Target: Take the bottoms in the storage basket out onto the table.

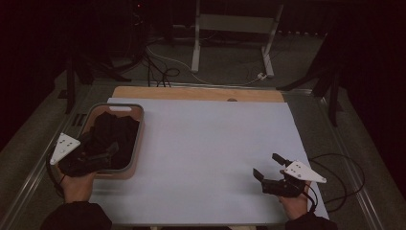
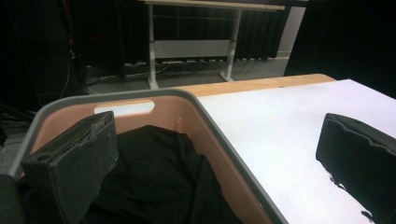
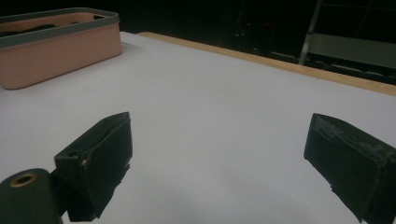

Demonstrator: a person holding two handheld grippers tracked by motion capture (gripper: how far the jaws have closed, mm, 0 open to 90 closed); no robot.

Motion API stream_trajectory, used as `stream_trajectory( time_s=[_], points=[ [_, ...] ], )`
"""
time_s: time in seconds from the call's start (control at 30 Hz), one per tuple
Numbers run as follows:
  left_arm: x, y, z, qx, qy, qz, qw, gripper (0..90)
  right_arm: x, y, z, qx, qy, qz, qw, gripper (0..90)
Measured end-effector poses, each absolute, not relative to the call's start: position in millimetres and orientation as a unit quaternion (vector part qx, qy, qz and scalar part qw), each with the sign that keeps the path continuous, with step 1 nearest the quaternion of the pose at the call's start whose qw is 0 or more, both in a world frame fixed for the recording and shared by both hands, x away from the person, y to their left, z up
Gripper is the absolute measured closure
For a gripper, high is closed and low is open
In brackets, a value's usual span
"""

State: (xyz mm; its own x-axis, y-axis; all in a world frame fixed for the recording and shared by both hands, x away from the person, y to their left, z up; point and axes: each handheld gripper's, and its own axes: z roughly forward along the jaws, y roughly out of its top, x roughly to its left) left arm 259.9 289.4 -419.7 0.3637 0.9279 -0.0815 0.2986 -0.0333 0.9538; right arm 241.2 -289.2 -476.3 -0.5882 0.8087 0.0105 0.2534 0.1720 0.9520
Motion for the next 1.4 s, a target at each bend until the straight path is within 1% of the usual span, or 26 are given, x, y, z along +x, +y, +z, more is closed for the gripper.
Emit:
stream_trajectory(
  time_s=[0.37,0.8,1.17,1.4],
  points=[
    [268,297,-410,0.653,0.474,0.316,0.499,0.0,241,-289,-477,0.362,0.72,0.529,0.268,7.8],
    [288,302,-410,0.671,0.492,0.305,0.463,0.0,242,-289,-478,0.371,0.723,0.519,0.264,7.8],
    [308,310,-413,0.673,0.52,0.29,0.438,0.0,242,-289,-477,0.379,0.722,0.516,0.263,7.8],
    [318,306,-411,0.685,0.52,0.286,0.423,0.0,242,-289,-478,0.381,0.722,0.515,0.262,7.7]
  ],
)
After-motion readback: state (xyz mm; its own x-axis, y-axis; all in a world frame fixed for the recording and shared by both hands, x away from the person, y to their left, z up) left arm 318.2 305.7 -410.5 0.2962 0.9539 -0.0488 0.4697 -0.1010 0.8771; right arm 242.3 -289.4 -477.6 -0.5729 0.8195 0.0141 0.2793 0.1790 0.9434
